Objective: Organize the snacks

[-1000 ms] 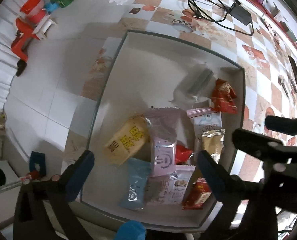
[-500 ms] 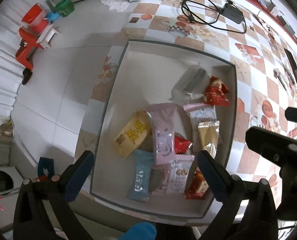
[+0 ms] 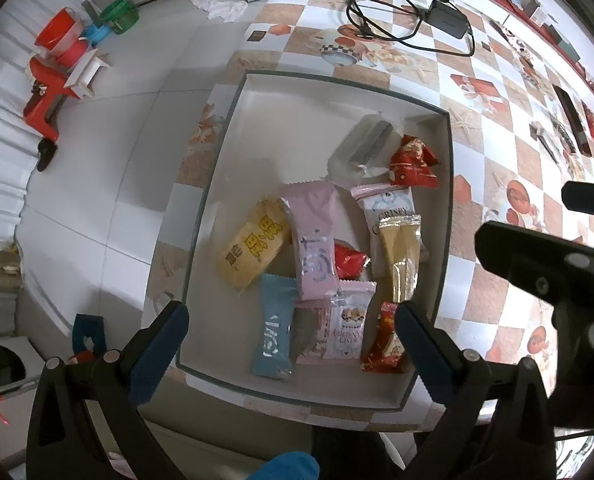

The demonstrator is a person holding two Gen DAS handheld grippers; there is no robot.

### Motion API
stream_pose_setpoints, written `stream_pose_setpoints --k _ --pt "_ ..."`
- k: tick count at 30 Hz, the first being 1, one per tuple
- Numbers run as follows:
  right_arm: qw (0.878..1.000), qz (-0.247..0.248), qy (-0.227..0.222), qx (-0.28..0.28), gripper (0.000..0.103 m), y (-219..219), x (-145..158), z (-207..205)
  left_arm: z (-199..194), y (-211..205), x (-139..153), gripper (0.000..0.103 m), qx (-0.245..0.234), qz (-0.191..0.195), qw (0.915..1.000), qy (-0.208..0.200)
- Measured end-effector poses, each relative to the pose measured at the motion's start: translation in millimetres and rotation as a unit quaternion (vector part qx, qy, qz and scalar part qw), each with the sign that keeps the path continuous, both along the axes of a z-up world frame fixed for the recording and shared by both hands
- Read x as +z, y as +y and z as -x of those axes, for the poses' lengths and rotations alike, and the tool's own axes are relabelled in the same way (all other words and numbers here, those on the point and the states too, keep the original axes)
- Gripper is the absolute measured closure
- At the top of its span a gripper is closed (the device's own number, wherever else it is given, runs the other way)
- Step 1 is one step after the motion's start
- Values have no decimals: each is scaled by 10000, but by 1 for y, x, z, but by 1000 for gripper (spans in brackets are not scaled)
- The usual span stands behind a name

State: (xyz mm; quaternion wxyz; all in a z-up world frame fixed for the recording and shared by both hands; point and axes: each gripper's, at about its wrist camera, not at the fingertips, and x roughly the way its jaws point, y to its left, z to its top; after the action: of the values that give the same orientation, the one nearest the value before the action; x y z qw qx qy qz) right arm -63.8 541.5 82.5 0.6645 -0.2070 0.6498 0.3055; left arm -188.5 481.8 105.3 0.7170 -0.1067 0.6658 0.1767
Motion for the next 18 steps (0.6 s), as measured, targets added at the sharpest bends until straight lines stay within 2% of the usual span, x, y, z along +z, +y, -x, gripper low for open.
stream_pose_setpoints --k 18 --pt "10000 22 20 55 0 0 1 6 4 -5 2 0 14 81 10000 33"
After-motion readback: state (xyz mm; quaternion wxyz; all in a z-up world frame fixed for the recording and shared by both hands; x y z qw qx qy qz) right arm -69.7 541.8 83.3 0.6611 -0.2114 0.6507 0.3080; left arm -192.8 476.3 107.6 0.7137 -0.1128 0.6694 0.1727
